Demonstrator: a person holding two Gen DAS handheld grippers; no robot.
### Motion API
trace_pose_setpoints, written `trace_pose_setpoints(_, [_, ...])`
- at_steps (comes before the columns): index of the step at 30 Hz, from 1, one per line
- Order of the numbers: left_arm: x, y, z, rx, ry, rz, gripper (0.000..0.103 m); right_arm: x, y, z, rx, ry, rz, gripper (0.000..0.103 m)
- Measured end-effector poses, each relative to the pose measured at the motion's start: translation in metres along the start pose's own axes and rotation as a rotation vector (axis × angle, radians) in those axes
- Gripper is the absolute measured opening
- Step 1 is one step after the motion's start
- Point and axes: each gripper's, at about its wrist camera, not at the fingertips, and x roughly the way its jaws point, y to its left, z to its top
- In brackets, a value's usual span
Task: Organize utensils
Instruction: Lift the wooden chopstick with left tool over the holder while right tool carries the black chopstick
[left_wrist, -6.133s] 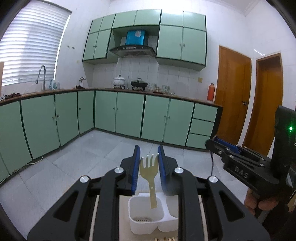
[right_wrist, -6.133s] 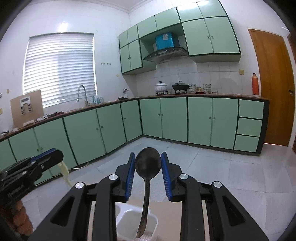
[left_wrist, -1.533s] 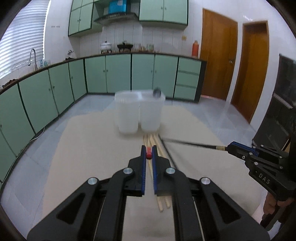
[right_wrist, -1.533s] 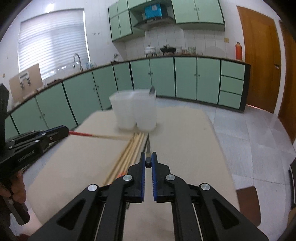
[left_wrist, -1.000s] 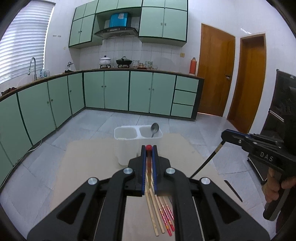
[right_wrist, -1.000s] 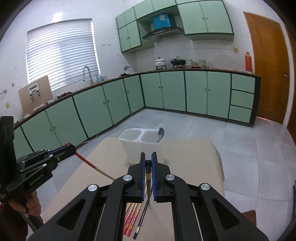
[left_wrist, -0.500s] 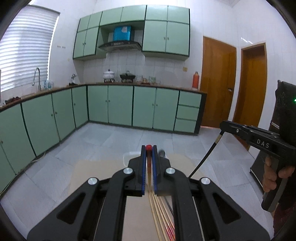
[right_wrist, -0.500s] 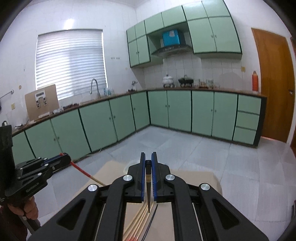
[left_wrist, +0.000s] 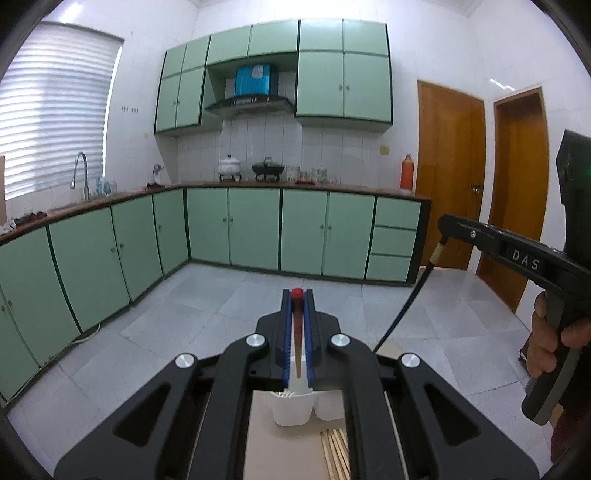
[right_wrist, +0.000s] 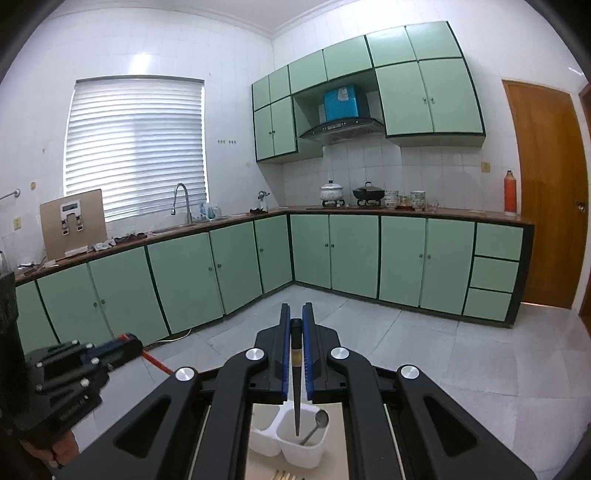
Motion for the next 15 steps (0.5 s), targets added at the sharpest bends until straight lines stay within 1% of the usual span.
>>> trace_pose_setpoints(6, [0.038, 0.003, -0.009, 0.009, 0.046, 0.011, 0.005, 0.045, -0.005, -0.024, -0.001, 0.058, -0.011, 0.006])
trace_pose_setpoints(11, [0.067, 0.006, -0.020, 0.011, 0.105, 0.007, 0.005, 0.066, -0.014, -0.048, 0.034, 0.116, 0.001, 0.006])
trace_pose_setpoints(13, [0.076, 0.006, -0.027, 0.013, 0.135, -0.002, 0.005, 0.072, -0.015, -0.056, 0.041, 0.147, 0.016, 0.006])
trace_pose_setpoints(15, [0.079, 0.008, -0.032, 0.010, 0.146, 0.002, 0.007, 0.075, -0.016, -0.063, 0.041, 0.175, 0.025, 0.006])
